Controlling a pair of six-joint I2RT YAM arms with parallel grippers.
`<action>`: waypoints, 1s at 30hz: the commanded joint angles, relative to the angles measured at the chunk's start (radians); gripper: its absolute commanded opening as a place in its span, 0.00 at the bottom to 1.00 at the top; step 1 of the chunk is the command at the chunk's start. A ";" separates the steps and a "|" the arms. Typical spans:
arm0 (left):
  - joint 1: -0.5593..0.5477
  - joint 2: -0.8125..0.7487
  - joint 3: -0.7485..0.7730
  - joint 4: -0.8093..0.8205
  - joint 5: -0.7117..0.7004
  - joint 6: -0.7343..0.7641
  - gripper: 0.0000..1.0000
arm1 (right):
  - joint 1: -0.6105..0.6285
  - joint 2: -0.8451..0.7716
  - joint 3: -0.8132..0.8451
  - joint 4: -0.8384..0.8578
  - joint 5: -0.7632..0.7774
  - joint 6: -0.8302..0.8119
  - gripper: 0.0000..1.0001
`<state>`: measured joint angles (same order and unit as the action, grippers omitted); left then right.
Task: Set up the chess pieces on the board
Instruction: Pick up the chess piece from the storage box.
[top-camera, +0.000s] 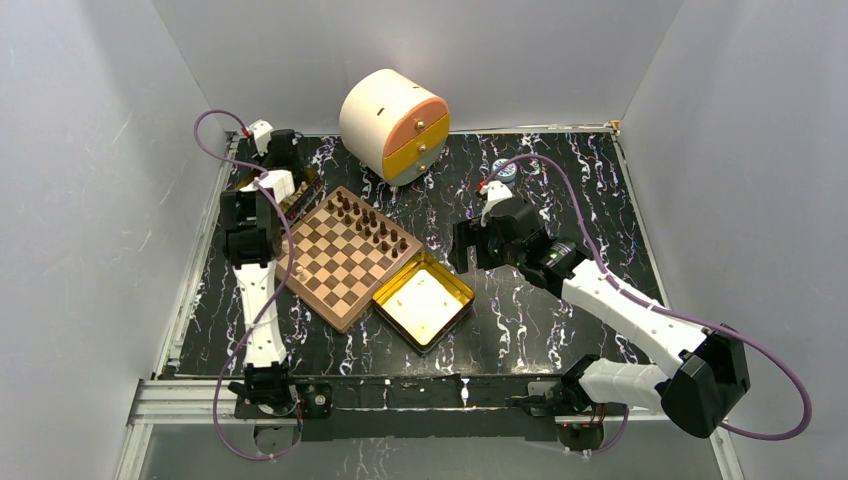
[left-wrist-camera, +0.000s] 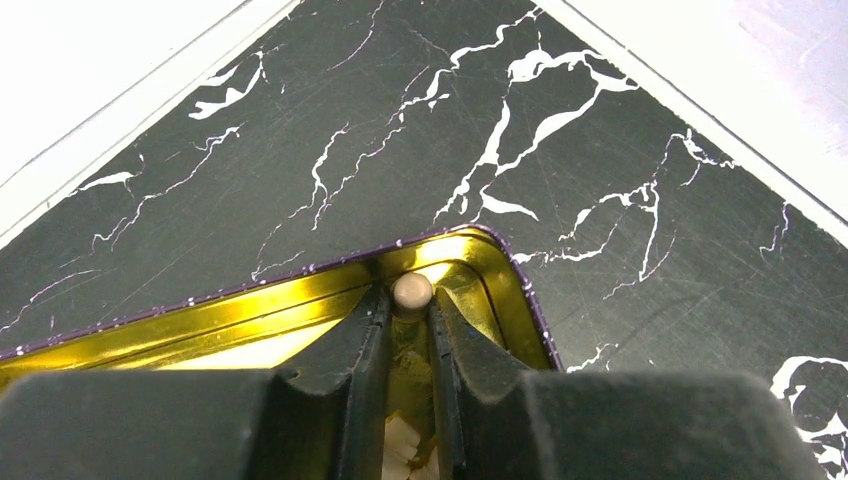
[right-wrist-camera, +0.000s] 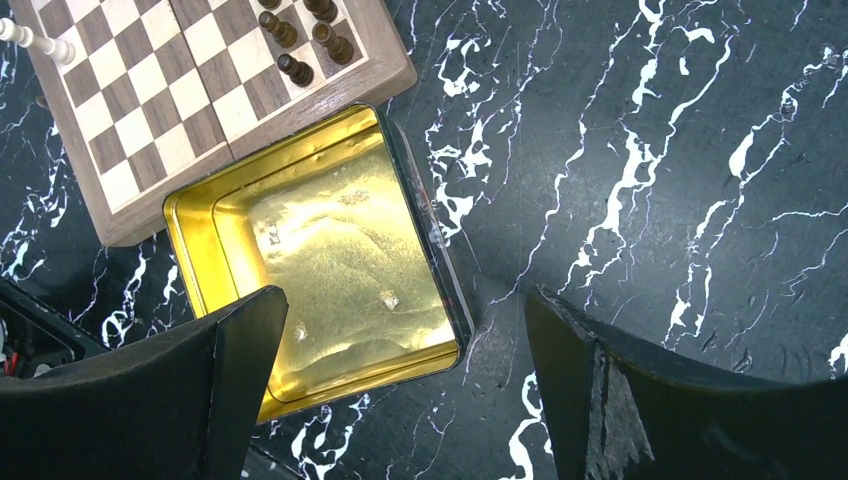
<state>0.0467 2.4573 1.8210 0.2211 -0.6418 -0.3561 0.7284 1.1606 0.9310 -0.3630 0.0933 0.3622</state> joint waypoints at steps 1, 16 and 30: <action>0.005 -0.117 -0.061 0.009 0.009 -0.004 0.00 | -0.003 -0.006 -0.011 0.061 -0.014 -0.006 0.99; 0.005 -0.272 -0.186 -0.039 0.038 -0.006 0.01 | -0.005 -0.043 -0.024 0.072 -0.026 -0.002 0.99; -0.022 -0.525 -0.319 -0.204 0.110 -0.040 0.00 | -0.006 -0.136 -0.007 0.020 -0.021 0.017 0.98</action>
<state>0.0444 2.0792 1.5375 0.1005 -0.5457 -0.3756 0.7269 1.0691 0.9009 -0.3416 0.0708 0.3710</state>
